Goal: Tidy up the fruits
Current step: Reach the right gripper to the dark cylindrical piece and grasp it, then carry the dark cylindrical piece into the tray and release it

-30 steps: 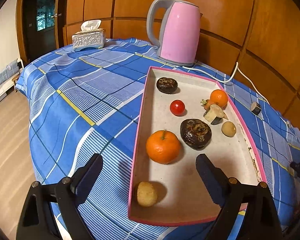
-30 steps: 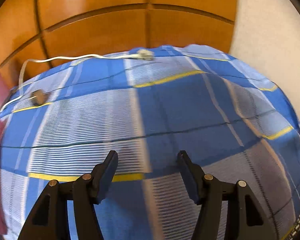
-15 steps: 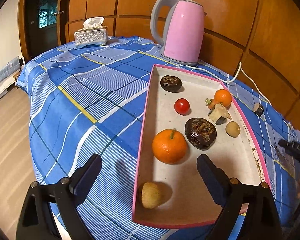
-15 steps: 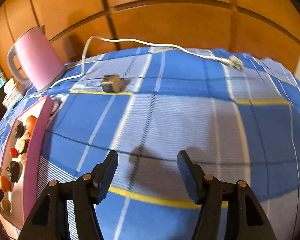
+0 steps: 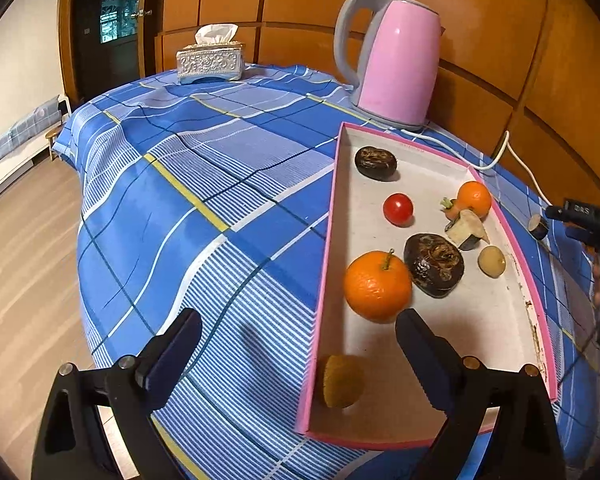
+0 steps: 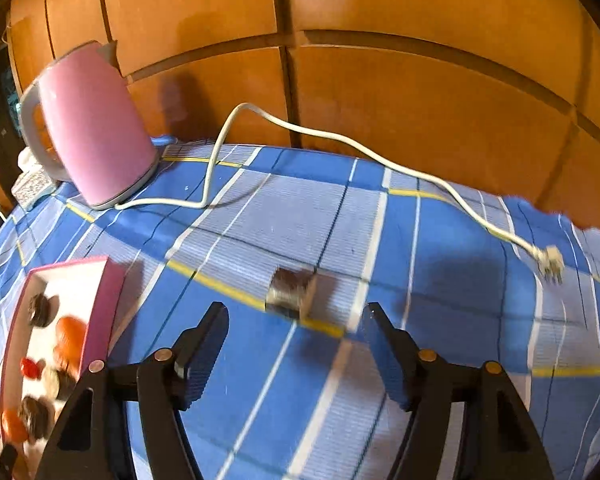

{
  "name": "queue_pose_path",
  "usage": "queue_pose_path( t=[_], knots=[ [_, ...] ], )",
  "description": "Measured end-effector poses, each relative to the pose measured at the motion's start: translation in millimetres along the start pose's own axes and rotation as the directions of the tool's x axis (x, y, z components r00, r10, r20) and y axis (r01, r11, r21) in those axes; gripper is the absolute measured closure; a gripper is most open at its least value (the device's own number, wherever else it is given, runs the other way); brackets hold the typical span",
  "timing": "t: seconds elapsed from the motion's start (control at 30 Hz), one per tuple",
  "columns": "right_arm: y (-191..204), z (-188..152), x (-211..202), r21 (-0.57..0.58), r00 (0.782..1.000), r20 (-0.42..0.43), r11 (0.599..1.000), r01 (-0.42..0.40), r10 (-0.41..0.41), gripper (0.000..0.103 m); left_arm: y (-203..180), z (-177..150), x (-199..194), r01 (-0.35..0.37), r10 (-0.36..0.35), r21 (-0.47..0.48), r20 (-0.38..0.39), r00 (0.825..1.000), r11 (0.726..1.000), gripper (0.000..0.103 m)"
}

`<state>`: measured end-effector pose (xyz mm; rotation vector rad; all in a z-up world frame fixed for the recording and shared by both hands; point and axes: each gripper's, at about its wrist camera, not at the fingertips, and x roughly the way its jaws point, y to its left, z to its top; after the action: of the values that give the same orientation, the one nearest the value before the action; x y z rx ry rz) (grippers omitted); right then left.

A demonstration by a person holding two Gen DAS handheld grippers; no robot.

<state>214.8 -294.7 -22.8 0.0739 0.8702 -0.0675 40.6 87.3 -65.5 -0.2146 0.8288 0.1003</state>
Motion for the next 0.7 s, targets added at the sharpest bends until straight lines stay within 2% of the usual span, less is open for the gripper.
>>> queue_pose_path(
  t=[0.23, 0.27, 0.3, 0.37, 0.53, 0.7],
  knots=[
    [4, 9, 38, -0.012, 0.994, -0.079, 0.997, 0.071, -0.071, 0.034, 1, -1, 4, -0.003, 0.003, 0.000, -0.013, 1.000, 1.000, 0.004],
    [4, 9, 43, -0.012, 0.994, -0.087, 0.997, 0.071, -0.072, 0.048, 1, -1, 5, -0.003, 0.003, -0.003, -0.014, 1.000, 1.000, 0.004],
    [4, 8, 46, -0.010, 0.993, -0.093, 0.998, 0.069, -0.070, 0.067, 2, -1, 5, -0.005, 0.005, -0.007, -0.014, 1.000, 1.000, 0.004],
    [3, 7, 47, 0.004, 0.994, -0.092, 0.998, 0.065, -0.064, 0.077, 3, -1, 6, -0.008, 0.008, -0.019, -0.016, 1.000, 1.000, 0.004],
    [2, -3, 39, -0.001, 0.996, -0.074, 0.998, 0.057, -0.057, 0.077, 4, -1, 7, -0.006, 0.005, -0.033, -0.023, 1.000, 0.999, 0.003],
    [3, -20, 11, 0.006, 0.998, -0.057, 1.000, 0.001, -0.001, 0.077, 0, -2, 4, 0.005, -0.005, -0.023, -0.016, 1.000, 1.000, 0.003]
  ],
)
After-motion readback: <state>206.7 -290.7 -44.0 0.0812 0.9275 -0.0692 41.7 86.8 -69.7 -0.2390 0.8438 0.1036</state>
